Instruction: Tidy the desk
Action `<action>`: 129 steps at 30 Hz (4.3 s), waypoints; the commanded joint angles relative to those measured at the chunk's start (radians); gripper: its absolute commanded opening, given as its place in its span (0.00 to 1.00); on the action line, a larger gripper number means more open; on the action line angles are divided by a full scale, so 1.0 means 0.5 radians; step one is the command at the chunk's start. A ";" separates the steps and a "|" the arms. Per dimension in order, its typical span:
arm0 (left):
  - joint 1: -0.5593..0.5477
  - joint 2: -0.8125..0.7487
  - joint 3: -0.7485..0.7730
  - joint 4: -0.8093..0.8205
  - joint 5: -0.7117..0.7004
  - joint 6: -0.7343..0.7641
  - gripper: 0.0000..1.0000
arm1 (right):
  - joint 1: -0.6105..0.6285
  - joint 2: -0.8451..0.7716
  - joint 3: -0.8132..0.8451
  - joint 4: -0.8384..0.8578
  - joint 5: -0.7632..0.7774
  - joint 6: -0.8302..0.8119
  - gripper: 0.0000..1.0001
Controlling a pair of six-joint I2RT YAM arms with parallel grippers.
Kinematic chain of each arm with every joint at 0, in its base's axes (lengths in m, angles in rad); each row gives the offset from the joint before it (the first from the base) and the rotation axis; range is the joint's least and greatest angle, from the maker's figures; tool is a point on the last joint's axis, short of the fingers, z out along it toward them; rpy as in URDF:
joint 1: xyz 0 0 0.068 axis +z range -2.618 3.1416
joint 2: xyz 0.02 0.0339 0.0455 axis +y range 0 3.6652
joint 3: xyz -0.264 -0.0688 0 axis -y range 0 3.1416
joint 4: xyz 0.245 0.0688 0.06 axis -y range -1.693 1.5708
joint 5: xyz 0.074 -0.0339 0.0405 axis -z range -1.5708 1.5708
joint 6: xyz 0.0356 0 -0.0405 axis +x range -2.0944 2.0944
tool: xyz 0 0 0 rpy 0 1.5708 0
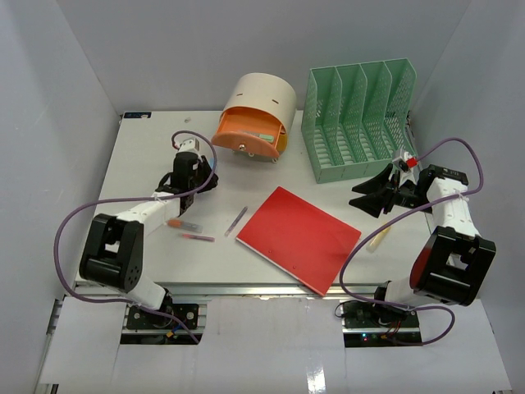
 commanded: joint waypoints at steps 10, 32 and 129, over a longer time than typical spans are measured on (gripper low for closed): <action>0.051 -0.989 -0.346 -0.175 0.083 -0.342 0.14 | -0.015 -0.052 0.003 -0.045 -0.155 -0.051 0.60; -0.044 -0.247 1.324 -0.710 0.806 1.351 0.13 | -0.015 -0.061 0.000 -0.045 -0.161 -0.041 0.60; 0.658 -0.245 0.146 -1.738 0.129 -1.089 0.72 | 0.135 -0.776 -0.520 1.958 0.848 2.119 0.76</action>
